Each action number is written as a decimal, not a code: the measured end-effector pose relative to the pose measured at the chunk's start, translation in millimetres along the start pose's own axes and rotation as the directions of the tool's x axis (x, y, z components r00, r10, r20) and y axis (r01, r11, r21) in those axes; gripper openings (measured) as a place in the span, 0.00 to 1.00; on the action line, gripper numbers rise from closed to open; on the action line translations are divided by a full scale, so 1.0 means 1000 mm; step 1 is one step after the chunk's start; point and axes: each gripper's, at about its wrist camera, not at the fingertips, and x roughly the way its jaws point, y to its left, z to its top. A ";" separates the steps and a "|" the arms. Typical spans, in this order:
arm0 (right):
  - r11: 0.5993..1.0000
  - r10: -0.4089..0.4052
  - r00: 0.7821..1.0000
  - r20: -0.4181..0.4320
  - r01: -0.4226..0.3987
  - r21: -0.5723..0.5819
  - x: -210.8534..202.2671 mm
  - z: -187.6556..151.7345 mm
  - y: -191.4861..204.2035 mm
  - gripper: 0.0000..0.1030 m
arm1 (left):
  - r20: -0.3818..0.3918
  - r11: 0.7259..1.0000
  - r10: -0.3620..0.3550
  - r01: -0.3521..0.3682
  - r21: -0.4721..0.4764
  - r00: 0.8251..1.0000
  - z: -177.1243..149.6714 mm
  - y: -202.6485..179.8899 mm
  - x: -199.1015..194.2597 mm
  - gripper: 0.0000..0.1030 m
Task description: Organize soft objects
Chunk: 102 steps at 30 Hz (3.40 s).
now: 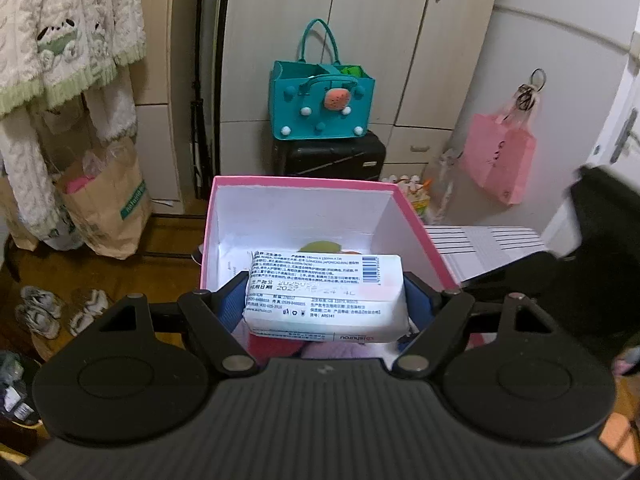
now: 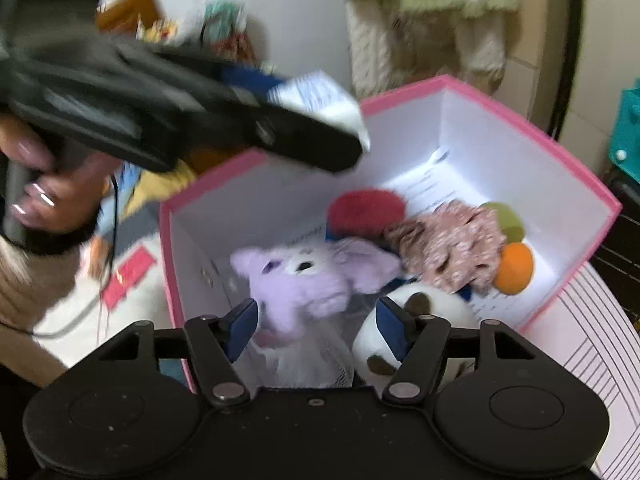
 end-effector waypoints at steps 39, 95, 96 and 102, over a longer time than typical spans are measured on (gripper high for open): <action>0.968 -0.246 0.934 0.258 0.222 0.119 -0.118 -0.066 0.056 0.75 | 0.033 0.994 0.101 -0.103 0.045 0.994 -0.012 -0.050 -0.049 0.85; 0.609 -0.766 0.627 0.143 0.637 0.472 -0.199 -0.186 0.141 0.97 | 0.017 0.959 0.276 -0.276 0.069 0.961 -0.102 -0.177 -0.095 1.00; 0.606 -0.769 0.623 0.143 0.639 0.474 -0.199 -0.187 0.141 0.97 | 0.015 0.958 0.278 -0.278 0.069 0.961 -0.103 -0.178 -0.094 1.00; 0.564 -0.804 0.580 0.133 0.672 0.479 -0.201 -0.192 0.147 0.97 | 0.024 0.956 0.285 -0.286 0.066 0.958 -0.110 -0.182 -0.094 1.00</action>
